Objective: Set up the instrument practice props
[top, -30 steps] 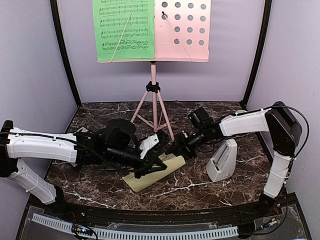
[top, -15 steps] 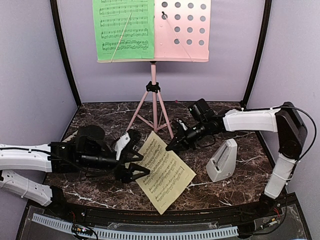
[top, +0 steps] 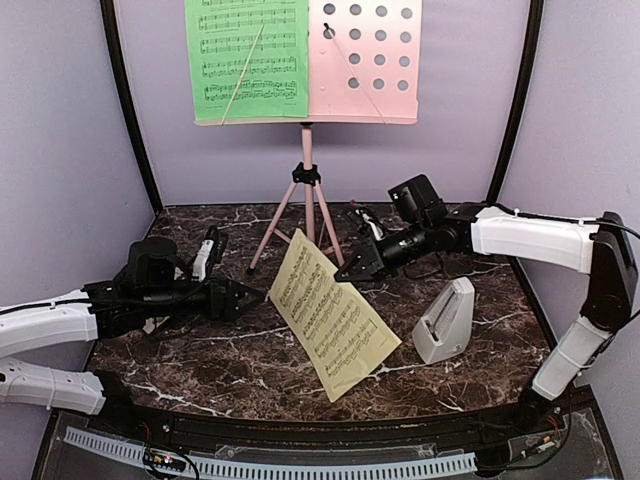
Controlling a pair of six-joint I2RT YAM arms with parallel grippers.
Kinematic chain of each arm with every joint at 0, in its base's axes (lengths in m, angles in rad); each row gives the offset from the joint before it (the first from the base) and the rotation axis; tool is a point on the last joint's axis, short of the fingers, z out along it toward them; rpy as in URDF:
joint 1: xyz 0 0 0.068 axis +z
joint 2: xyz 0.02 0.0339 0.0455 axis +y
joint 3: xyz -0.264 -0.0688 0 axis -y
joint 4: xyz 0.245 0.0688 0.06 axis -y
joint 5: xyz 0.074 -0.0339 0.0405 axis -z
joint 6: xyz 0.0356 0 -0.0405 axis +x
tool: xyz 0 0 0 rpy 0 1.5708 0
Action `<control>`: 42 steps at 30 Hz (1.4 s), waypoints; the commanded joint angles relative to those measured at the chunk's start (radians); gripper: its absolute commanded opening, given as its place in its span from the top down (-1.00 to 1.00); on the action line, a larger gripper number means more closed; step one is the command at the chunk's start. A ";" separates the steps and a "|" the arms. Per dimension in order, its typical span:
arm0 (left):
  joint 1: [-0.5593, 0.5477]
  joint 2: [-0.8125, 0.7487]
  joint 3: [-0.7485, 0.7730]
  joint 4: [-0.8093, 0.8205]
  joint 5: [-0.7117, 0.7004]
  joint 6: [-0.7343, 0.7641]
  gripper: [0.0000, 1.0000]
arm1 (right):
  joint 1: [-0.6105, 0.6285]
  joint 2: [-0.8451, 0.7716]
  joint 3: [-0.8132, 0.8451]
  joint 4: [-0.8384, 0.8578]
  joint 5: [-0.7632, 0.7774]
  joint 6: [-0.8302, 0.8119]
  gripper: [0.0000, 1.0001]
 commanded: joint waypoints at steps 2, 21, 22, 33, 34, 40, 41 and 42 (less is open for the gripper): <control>0.013 0.015 -0.010 0.072 0.085 -0.066 -0.56 | 0.008 -0.024 0.015 0.008 0.000 -0.065 1.00; 0.015 -0.006 -0.182 0.314 0.073 -0.152 -0.58 | 0.020 -0.166 0.014 0.129 -0.056 -0.025 1.00; 0.014 -0.013 -0.199 0.331 0.071 -0.149 -0.58 | 0.023 -0.174 0.021 0.134 -0.051 -0.025 1.00; 0.015 -0.010 -0.266 0.549 0.102 -0.114 -0.63 | 0.084 -0.212 0.145 0.121 -0.053 -0.068 1.00; 0.014 0.005 -0.268 0.579 0.110 -0.121 -0.63 | 0.087 -0.214 0.161 0.112 -0.055 -0.075 1.00; 0.015 0.038 -0.262 0.710 0.150 -0.115 -0.64 | 0.103 -0.239 0.252 0.034 -0.039 -0.127 1.00; 0.015 0.043 -0.251 0.717 0.161 -0.113 -0.64 | 0.103 -0.242 0.269 0.016 -0.035 -0.139 1.00; 0.013 0.049 -0.240 0.724 0.173 -0.110 -0.64 | 0.106 -0.245 0.283 -0.002 -0.028 -0.155 1.00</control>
